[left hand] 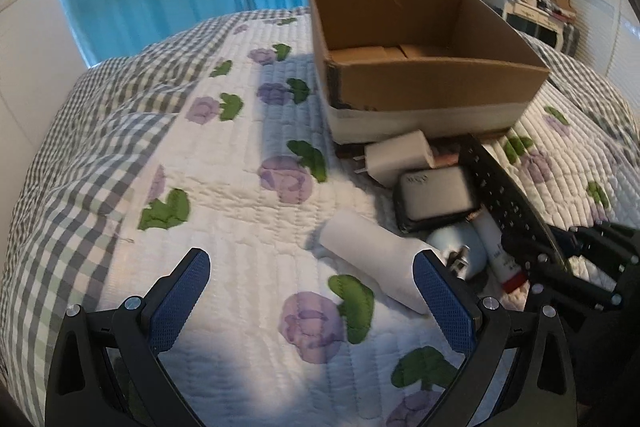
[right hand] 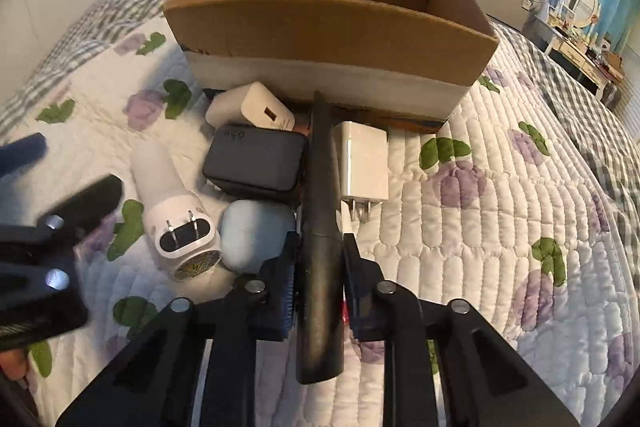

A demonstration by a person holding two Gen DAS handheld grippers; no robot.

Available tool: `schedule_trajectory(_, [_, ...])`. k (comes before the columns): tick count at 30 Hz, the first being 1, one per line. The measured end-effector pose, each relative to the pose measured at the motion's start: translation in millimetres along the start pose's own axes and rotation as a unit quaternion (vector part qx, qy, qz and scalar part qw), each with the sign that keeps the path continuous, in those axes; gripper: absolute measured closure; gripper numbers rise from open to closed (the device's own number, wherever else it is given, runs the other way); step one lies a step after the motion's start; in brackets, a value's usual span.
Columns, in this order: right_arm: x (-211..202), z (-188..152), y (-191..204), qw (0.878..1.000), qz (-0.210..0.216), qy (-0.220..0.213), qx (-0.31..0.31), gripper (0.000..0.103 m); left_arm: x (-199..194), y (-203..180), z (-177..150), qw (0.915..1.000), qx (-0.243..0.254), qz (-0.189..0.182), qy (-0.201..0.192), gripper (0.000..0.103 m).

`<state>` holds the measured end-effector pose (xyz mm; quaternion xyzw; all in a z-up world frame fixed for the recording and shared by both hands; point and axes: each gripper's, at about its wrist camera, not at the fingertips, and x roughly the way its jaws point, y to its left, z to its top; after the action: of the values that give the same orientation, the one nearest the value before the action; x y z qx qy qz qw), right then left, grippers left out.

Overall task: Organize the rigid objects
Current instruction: 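Grasp the black TV remote with the right gripper while the left grasps the white labelled device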

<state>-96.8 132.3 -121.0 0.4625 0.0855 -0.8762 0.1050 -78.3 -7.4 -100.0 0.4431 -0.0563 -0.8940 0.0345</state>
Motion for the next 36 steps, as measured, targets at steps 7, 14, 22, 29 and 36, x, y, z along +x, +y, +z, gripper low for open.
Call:
schedule_trajectory(7, [-17, -3, -23, 0.999, 0.01, -0.034, 0.03, 0.084, 11, -18, -6, 0.9991, 0.007, -0.007, 0.042, 0.0])
schedule_trajectory(14, [-22, 1, -34, 0.997, 0.021, -0.05, 0.057, 0.084, 23, -43, -5, 0.9979, 0.01, -0.035, 0.053, 0.002])
schedule_trajectory(22, [-18, 0, -36, 0.997, 0.032, -0.047, 0.06, 0.084, 48, -58, -2, 0.9966, 0.025, -0.047, 0.062, 0.03])
schedule_trajectory(29, [-19, -1, -34, 0.997, 0.031, -0.049, 0.056, 0.084, 35, -52, -3, 0.9956, 0.022, -0.078, 0.048, 0.042])
schedule_trajectory(36, [-31, -1, -32, 0.997, 0.016, -0.061, 0.052, 0.084, 4, -43, 3, 0.9952, 0.029, -0.094, 0.003, 0.045])
